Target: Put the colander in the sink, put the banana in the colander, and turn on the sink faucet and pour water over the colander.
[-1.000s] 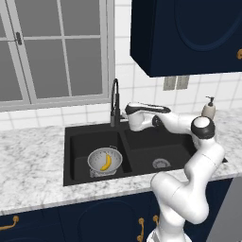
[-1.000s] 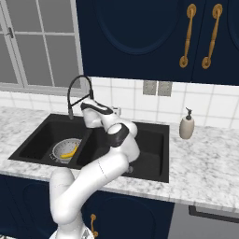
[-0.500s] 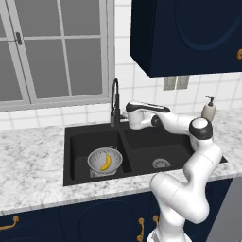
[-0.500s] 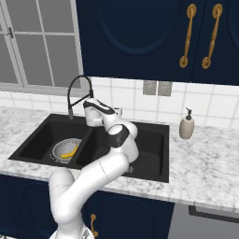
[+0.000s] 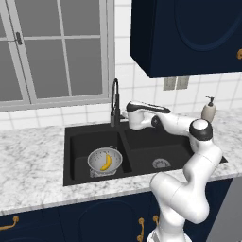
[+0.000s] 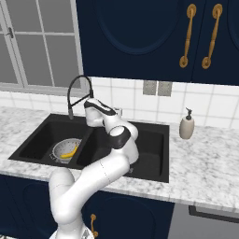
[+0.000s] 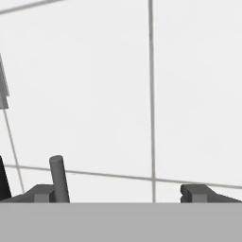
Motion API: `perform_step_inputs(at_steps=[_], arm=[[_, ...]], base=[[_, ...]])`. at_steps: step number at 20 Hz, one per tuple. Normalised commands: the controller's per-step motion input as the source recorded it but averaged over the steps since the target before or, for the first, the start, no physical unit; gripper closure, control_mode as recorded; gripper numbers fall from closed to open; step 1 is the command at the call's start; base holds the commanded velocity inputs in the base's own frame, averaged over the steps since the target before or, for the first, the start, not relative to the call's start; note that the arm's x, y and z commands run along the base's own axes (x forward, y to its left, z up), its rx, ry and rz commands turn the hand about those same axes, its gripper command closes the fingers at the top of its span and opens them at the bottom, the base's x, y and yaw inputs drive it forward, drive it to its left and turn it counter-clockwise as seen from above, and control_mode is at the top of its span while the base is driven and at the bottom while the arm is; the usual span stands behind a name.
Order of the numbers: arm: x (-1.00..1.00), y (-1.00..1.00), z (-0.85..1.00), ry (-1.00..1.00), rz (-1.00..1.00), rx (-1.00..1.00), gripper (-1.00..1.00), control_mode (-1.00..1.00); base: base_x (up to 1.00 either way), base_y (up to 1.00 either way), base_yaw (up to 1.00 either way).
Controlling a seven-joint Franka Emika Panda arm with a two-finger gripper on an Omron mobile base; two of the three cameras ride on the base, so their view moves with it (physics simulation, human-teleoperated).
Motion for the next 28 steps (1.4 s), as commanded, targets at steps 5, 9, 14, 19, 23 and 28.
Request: perform_step_inputs(at_steps=[5,9,14,19,23,28], arm=[[0.07,-0.31,-0.13,0.00,0.00,0.00,-1.00,-1.00],[0.10,-0.47,-0.12,-0.01,-0.02,0.00,-1.00,-1.00],[0.16,-0.63,-0.09,0.00,-0.08,0.05,-1.00,-1.00],[0.27,-0.71,-0.11,-0.01,-0.17,0.04,-1.00,-1.00],[0.26,-0.76,-0.09,-0.03,-0.22,0.02,-1.00,-1.00],[0.24,-0.78,-0.10,-0.04,-0.20,0.02,-1.00,-1.00]], base=[[0.00,0.00,0.00],[0.00,0.00,0.00],[0.00,0.00,0.00],[0.00,0.00,0.00],[0.00,0.00,0.00],[0.00,0.00,0.00]])
